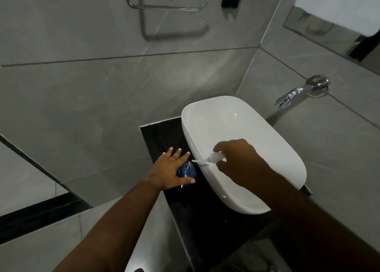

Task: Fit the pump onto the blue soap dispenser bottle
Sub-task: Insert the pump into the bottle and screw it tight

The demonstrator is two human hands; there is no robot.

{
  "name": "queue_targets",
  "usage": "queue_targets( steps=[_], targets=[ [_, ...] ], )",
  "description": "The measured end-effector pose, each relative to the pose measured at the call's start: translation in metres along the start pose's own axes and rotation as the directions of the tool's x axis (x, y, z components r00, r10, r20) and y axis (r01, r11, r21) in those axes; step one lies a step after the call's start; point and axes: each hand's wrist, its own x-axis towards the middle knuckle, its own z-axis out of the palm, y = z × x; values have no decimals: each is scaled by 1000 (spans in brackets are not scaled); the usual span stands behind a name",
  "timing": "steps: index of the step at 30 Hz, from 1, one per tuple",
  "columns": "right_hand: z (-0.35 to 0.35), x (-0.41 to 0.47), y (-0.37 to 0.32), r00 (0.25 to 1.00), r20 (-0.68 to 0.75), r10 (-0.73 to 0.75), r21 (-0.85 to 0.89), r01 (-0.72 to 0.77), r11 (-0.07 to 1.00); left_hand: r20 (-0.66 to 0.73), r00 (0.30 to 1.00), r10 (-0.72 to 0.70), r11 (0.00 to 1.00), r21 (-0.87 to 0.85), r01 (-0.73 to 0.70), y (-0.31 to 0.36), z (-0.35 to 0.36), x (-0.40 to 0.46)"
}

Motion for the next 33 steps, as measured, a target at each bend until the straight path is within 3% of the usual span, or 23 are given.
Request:
queue_targets(
  steps=[9,17,25,33],
  targets=[
    [16,35,-29,968,213,-130,-199,173,965,-34,999,14,1000,-9,-14,-2,5,1],
    [65,82,-28,919,369,-142,-93,188,978,-66,994,90,995,37,-88,1,-5,3],
    [93,89,-14,957,268,-112,99,88,991,-59,987,146,989,3,-146,0,-3,8],
    [94,92,-6,939,311,-149,141,109,984,-88,976,201,980,22,-200,-6,-4,11]
  ],
)
